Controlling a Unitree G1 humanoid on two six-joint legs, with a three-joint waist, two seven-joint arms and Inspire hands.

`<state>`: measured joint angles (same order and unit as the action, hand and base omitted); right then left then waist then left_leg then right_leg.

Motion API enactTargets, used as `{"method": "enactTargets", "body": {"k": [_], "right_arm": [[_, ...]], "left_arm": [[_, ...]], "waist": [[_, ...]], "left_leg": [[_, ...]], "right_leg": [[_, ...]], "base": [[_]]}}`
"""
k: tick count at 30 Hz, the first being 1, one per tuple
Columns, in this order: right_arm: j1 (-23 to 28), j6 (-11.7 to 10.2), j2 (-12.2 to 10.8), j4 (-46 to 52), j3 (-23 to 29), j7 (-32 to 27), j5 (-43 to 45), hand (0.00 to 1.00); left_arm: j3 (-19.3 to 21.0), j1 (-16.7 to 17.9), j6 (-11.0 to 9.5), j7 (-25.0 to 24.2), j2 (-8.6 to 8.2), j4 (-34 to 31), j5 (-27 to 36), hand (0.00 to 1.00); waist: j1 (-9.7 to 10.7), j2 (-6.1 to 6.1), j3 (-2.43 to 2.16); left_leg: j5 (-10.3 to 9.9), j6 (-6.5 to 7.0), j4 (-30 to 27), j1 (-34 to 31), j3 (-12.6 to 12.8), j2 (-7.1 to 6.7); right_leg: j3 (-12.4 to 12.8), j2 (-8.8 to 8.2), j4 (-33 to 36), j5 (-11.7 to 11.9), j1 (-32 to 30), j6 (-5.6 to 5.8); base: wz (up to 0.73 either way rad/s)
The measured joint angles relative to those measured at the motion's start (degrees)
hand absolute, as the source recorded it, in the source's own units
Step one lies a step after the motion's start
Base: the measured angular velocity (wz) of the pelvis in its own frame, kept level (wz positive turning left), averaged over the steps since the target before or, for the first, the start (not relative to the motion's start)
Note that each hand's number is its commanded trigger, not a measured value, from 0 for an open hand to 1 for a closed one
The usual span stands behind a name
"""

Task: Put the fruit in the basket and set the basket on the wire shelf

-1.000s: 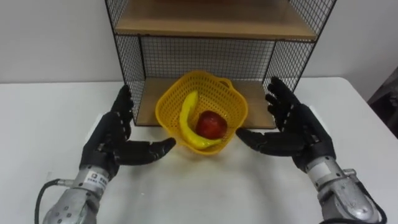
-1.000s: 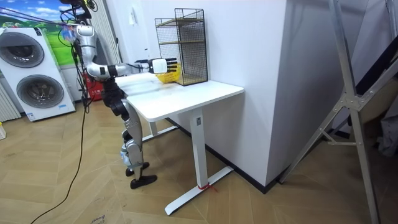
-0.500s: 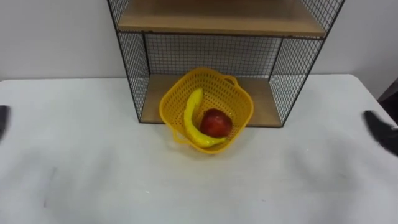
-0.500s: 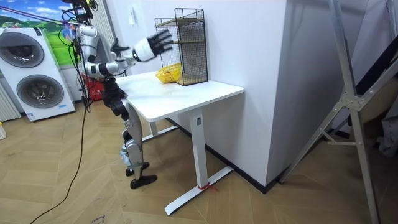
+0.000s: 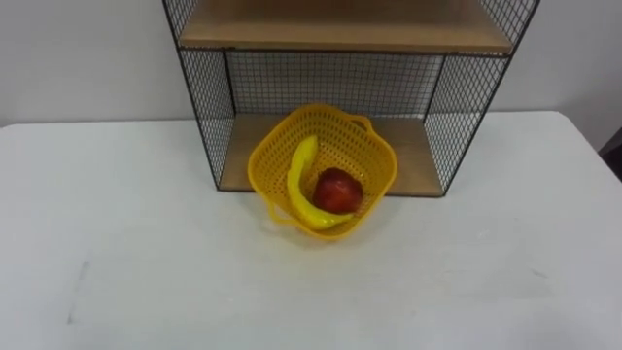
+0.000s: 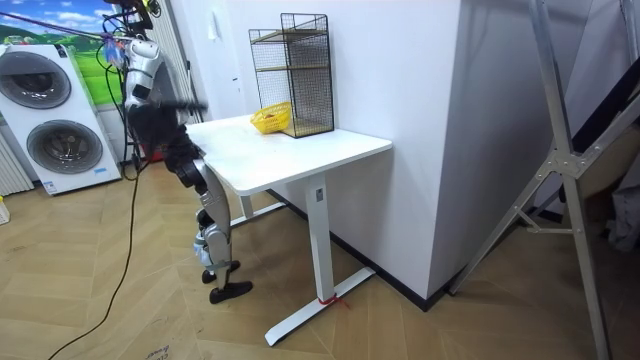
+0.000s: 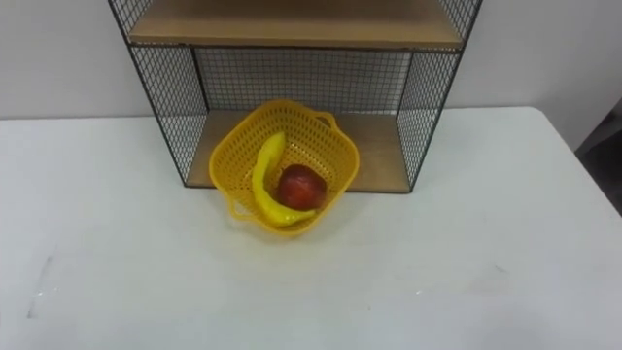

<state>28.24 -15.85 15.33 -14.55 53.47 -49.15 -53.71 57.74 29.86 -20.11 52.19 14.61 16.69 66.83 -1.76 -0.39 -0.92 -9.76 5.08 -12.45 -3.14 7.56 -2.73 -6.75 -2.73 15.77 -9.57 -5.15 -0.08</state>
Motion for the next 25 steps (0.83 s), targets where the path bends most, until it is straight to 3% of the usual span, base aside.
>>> {"method": "enactTargets", "body": {"k": [2, 3, 5, 7, 9, 12, 13, 14, 15, 17, 20, 25], "right_arm": [[-0.1, 0.7, 0.0, -15.7, -0.3, 2.4, -11.5, 0.00], [-0.3, 0.8, -0.1, -19.6, -0.6, 3.0, -13.6, 0.00], [-1.2, 1.0, -1.2, -34.0, -3.0, 7.0, -20.6, 0.00], [-2.6, 1.4, -2.6, -44.2, -4.3, 11.5, -21.2, 0.00], [-4.3, 3.1, -3.9, -53.6, -5.7, 16.4, -19.2, 0.00], [-7.9, 7.2, -5.7, -65.0, -11.6, 23.9, -4.0, 0.00], [-8.7, 9.4, -5.9, -67.9, -15.5, 26.6, 3.7, 0.00], [-10.5, 11.9, -5.7, -69.2, -19.8, 29.0, 11.8, 0.00], [-11.3, 12.8, -5.4, -69.9, -21.7, 30.0, 16.2, 0.00], [-15.1, 16.1, -4.1, -71.9, -30.0, 32.5, 27.2, 0.00], [-20.1, 19.6, -3.1, -72.2, -34.9, 34.3, 34.9, 0.00], [-22.0, 24.0, -3.2, -69.4, -36.2, 37.3, 41.6, 0.00]], "left_arm": [[-3.1, -0.1, 0.2, -1.8, 0.02, 12.8, 7.3, 0.00], [-4.1, -0.5, 0.2, -2.7, 0.02, 16.4, 8.8, 0.00], [-6.7, -2.4, 1.8, -5.8, -0.50, 29.5, 13.7, 0.00], [-7.0, -3.2, 3.5, -9.6, -2.24, 36.8, 13.8, 0.00], [-7.0, -4.0, 5.4, -14.8, -4.09, 44.0, 10.8, 0.00], [-9.8, -4.5, 9.2, -23.3, -7.07, 53.3, -5.1, 0.00], [-12.5, -4.4, 11.4, -26.4, -7.51, 55.4, -14.5, 0.00], [-17.0, -4.8, 13.8, -28.8, -7.36, 56.2, -25.5, 0.00], [-19.4, -5.0, 14.7, -30.0, -7.20, 56.4, -31.0, 0.00], [-30.9, -6.8, 18.4, -33.6, -5.52, 56.4, -47.8, 0.00], [-37.4, -10.9, 22.2, -36.9, -5.36, 56.5, -59.8, 0.00], [-40.0, -14.9, 26.1, -40.4, -5.33, 55.5, -67.0, 0.00]], "waist": [[0.3, -0.23, -0.53], [0.3, -0.25, -0.56], [0.0, -0.33, -0.59], [0.0, -0.42, -0.65], [-0.1, -0.54, -0.64], [0.0, -0.65, -0.60], [0.0, -0.73, -0.55], [0.2, -0.89, -0.51], [0.3, -0.99, -0.50], [1.5, -1.39, -0.30], [1.4, -1.48, -0.23], [1.6, -1.53, 0.05]], "left_leg": [[-0.4, 0.09, -0.3, -0.1, -0.2, -0.02], [-0.5, 0.10, -0.4, -0.1, -0.2, -0.02], [-0.6, 0.05, -0.5, -0.1, -0.2, -0.02], [-0.8, -0.22, -0.6, 0.2, -0.6, -0.04], [-1.1, -0.43, -0.6, 1.1, -0.5, 0.00], [-1.3, -0.17, -0.2, 3.1, 0.3, 0.29], [-1.4, -0.23, -0.1, 3.8, 0.1, 0.29], [-1.4, -0.22, -0.1, 4.4, 0.0, 0.27], [-1.4, -0.23, -0.1, 4.6, -0.2, 0.23], [-1.1, -0.67, 0.4, 5.9, -1.7, -0.12], [-0.5, -1.56, 1.1, 7.7, -2.1, -0.22], [-0.3, -1.92, 1.1, 7.8, -2.1, -0.09]], "right_leg": [[-0.5, -0.18, 0.0, -0.1, 0.3, -0.10], [-0.5, -0.20, 0.0, 0.0, 0.4, -0.06], [-0.5, -0.24, 0.1, -0.3, 0.6, 0.22], [-0.6, -0.25, -0.1, -0.6, 1.3, 0.36], [-0.6, -0.22, -0.1, -0.6, 2.2, 0.35], [0.5, 0.15, -0.9, -0.4, 4.2, 0.63], [0.5, 0.22, -1.2, -0.3, 5.1, 0.69], [0.3, 0.19, -1.4, -0.3, 5.5, 0.71], [0.1, 0.18, -1.5, -0.3, 5.9, 0.71], [-1.4, -0.02, -3.2, 0.3, 8.2, 0.68], [-1.3, 0.20, -4.0, 0.5, 9.8, 0.55], [-1.2, 0.37, -4.2, 0.7, 10.0, 0.37]], "base": [[0.12], [0.08], [0.02], [0.00], [-0.02], [-0.01], [0.07], [0.09], [0.21], [0.33], [0.01], [0.00]]}}
